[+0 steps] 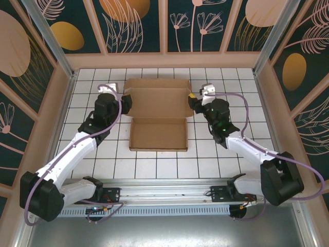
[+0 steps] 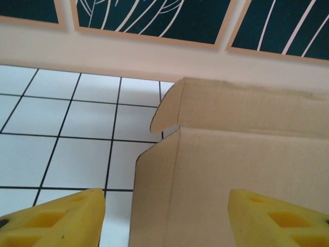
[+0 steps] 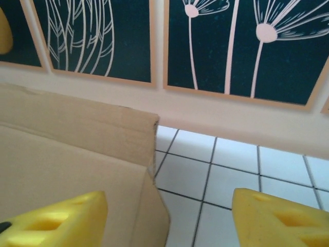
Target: Fold the paper box
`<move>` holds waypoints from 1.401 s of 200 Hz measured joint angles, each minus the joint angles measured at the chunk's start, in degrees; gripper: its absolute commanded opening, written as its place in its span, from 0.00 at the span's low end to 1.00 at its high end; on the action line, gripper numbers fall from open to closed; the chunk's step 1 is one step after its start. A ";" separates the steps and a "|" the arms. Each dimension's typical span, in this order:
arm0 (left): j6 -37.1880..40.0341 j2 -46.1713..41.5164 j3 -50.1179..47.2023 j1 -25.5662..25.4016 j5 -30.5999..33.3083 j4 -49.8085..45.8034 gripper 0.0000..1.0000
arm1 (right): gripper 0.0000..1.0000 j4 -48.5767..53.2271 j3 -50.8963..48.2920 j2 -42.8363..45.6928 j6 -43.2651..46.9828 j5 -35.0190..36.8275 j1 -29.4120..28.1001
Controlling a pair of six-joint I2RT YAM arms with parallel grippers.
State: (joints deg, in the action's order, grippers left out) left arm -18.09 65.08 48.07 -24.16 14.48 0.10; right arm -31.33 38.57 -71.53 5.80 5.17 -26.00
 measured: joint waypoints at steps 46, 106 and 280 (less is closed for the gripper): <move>3.54 -0.31 -0.37 6.25 -5.20 1.40 0.70 | 0.75 13.94 13.29 -5.07 -2.23 -24.17 12.76; 3.34 7.82 6.80 15.80 -21.27 2.38 0.69 | 0.72 31.36 29.00 -22.01 -2.54 -41.75 16.52; 3.72 8.94 8.09 17.79 -28.20 2.29 0.64 | 0.00 39.63 30.80 -27.15 2.86 -46.62 15.78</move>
State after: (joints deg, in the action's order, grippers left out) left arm -14.37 74.02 56.16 -6.37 -13.72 2.39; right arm 8.29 69.36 -98.67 8.67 -41.45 -10.22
